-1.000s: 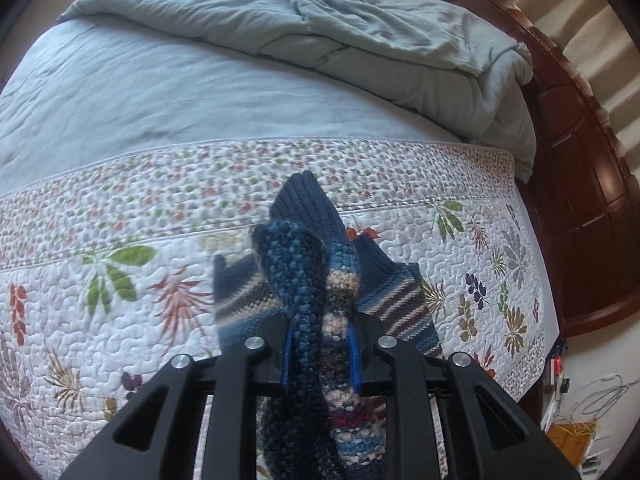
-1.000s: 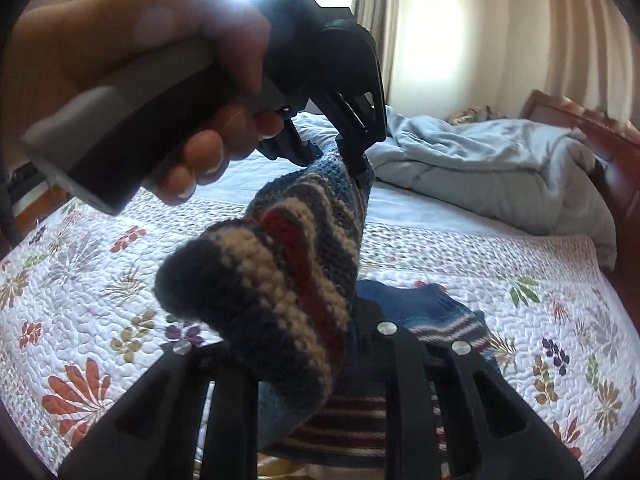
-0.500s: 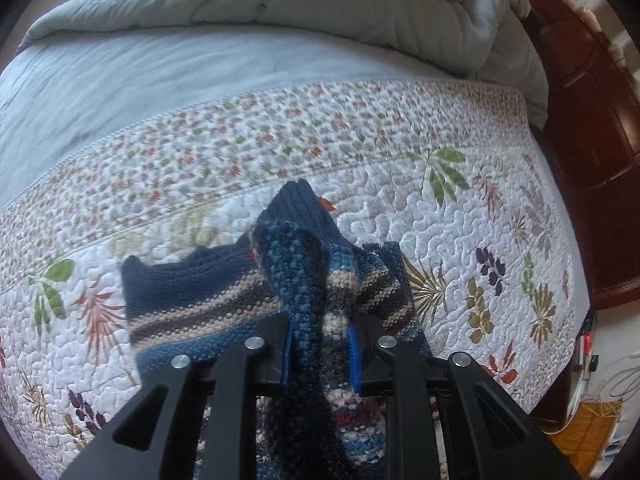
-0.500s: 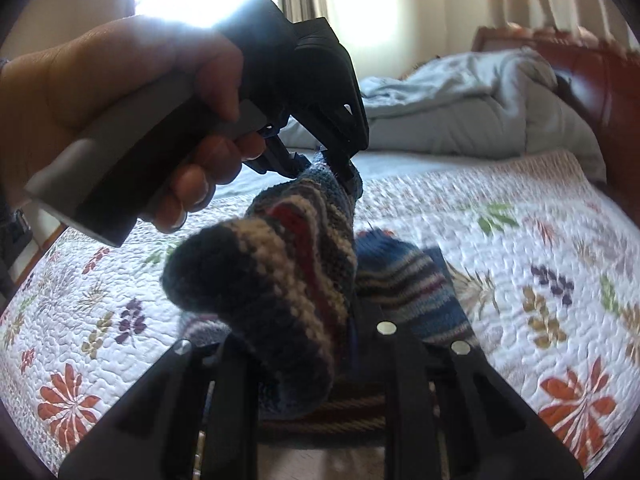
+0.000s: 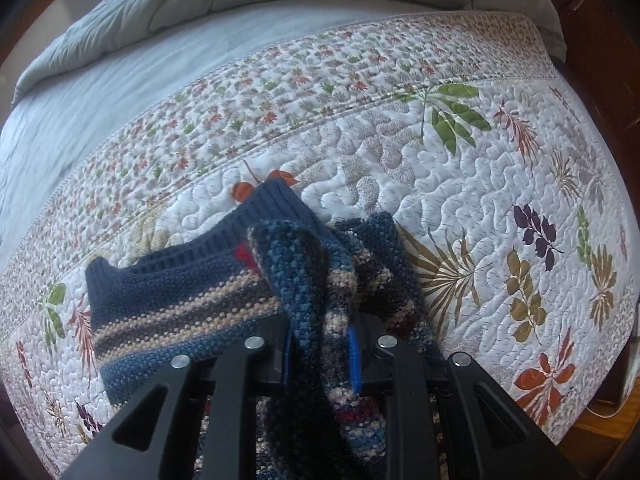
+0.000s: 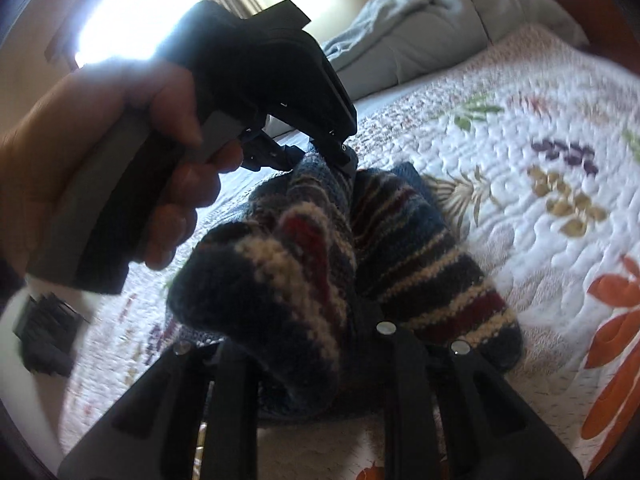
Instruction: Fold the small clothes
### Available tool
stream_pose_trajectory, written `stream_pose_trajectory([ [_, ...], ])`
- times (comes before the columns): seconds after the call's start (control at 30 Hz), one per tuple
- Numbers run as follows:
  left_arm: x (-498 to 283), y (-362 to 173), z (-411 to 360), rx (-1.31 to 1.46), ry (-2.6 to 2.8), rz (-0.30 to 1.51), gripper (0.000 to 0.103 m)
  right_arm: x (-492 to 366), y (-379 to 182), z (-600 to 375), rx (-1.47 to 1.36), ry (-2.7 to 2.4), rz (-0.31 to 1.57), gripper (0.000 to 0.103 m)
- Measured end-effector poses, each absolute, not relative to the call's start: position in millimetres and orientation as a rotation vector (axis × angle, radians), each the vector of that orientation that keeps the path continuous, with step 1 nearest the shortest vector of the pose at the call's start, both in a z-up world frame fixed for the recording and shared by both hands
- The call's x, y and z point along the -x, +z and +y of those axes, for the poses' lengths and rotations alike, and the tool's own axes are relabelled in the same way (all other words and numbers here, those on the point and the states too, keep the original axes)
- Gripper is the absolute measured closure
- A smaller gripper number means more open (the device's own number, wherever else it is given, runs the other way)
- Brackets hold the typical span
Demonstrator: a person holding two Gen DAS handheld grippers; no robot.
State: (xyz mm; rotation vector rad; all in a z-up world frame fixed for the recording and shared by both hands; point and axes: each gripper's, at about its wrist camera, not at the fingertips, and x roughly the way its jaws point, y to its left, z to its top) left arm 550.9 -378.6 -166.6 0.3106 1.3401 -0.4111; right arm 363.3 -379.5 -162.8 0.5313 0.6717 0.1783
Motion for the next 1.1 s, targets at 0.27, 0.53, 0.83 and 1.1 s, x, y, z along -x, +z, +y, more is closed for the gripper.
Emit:
stream_pose_trajectory([
  [0.27, -548, -173, -388, -0.308, -0.407, 1.328, 0.081, -364, -180, -404, -0.658, 0.221, 0.707, 0.084],
  [0.53, -541, -157, -392, -0.252, -0.472, 1.28, 0.043, -363, -197, -423, -0.739, 0.286, 0.758, 0.078],
  [0.83, -525, -91, -323, -0.057, -0.54, 1.129, 0.027, -357, -210, -466, -0.977, 0.446, 0.829, 0.043],
  [1.1, -448, -107, -230, 0.116, -0.681, 1.067, 0.026, -386, -198, -485, -1.035, 0.549, 0.973, 0.02],
])
